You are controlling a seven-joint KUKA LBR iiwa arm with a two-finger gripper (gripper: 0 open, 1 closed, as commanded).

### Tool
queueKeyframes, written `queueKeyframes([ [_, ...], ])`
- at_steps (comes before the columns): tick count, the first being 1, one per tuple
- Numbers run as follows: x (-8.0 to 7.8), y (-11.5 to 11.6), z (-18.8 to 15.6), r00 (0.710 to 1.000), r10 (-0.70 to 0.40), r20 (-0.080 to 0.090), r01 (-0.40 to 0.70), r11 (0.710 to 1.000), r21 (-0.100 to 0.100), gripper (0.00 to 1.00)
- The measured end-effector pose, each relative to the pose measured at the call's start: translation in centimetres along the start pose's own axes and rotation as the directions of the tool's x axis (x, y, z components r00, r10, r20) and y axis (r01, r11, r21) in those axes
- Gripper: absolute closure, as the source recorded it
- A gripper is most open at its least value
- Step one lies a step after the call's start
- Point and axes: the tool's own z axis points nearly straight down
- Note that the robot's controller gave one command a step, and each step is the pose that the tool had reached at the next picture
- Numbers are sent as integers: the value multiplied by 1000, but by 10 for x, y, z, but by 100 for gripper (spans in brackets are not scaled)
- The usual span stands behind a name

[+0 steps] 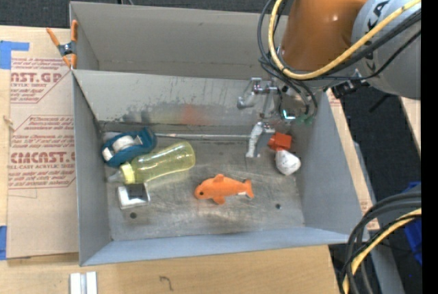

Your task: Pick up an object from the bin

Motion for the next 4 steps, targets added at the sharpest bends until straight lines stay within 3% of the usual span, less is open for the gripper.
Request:
queueKeyframes([
  [1,-1,0,-1,1000,0,3,0,1000,0,0],
  [2,7,-18,39,999,-35,11,35,999,0,0],
  [3,20,-26,100,998,-63,6,63,998,2,0],
  [4,32,-15,130,983,-182,-5,182,983,0,0],
])
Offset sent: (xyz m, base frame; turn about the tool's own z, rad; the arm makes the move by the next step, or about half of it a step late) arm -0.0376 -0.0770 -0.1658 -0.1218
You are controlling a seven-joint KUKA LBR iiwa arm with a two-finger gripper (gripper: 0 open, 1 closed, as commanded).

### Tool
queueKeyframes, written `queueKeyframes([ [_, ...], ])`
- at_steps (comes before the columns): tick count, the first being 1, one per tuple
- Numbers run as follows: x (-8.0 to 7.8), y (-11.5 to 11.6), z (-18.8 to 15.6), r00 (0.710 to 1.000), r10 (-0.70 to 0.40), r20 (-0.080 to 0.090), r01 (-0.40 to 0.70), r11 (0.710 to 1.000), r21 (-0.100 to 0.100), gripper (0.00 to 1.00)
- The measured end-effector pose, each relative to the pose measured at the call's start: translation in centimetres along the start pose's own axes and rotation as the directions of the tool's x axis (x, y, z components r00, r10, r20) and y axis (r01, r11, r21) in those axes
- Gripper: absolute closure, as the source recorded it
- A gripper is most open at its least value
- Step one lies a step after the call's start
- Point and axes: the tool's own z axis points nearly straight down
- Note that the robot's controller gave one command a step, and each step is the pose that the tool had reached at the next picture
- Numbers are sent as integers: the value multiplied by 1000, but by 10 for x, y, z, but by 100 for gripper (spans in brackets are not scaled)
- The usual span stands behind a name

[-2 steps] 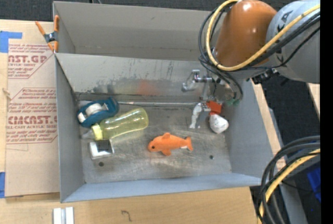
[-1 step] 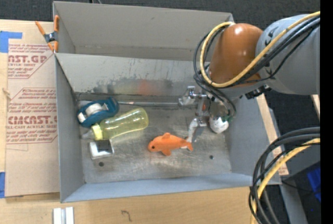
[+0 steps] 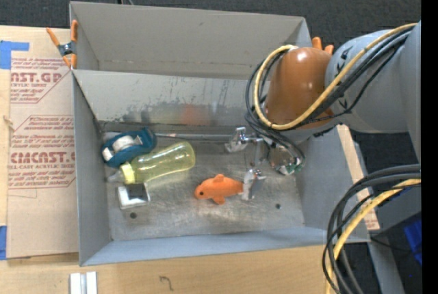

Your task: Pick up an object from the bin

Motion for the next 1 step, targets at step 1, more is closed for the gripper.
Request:
queueKeyframes([
  [1,-3,9,31,970,-242,2,242,970,3,100],
])
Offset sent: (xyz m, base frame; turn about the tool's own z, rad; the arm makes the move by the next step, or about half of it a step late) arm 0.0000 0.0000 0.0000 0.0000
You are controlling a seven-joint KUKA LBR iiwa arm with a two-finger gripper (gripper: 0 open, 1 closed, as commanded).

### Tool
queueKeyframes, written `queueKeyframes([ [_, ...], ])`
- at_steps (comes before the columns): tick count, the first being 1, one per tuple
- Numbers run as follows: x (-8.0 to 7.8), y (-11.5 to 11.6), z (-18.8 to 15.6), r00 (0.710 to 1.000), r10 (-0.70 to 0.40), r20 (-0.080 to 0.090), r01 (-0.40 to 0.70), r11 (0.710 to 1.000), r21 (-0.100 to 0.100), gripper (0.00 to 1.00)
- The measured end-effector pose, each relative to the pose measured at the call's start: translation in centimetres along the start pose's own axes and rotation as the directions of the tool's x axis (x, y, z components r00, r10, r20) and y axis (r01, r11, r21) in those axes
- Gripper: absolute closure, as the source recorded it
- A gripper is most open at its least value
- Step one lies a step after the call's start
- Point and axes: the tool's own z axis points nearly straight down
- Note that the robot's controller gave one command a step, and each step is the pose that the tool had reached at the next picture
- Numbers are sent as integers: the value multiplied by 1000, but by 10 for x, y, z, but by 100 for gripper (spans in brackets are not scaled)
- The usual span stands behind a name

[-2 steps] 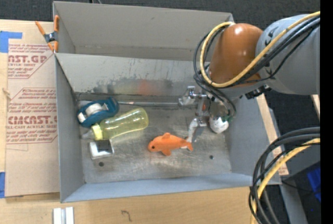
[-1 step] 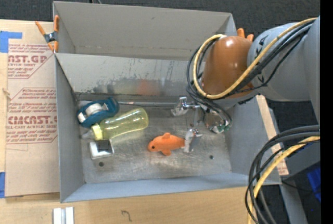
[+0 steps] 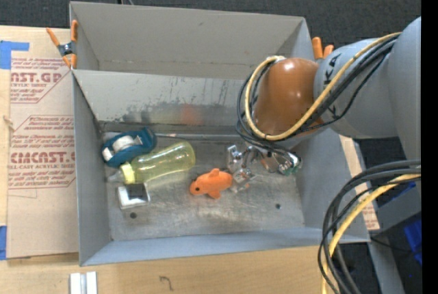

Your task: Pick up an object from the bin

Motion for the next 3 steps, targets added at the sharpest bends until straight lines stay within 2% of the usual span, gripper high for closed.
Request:
queueKeyframes([
  [2,-1,1,-7,999,39,3,-39,999,-2,100],
  [3,4,17,-183,999,44,11,-44,999,1,100],
])
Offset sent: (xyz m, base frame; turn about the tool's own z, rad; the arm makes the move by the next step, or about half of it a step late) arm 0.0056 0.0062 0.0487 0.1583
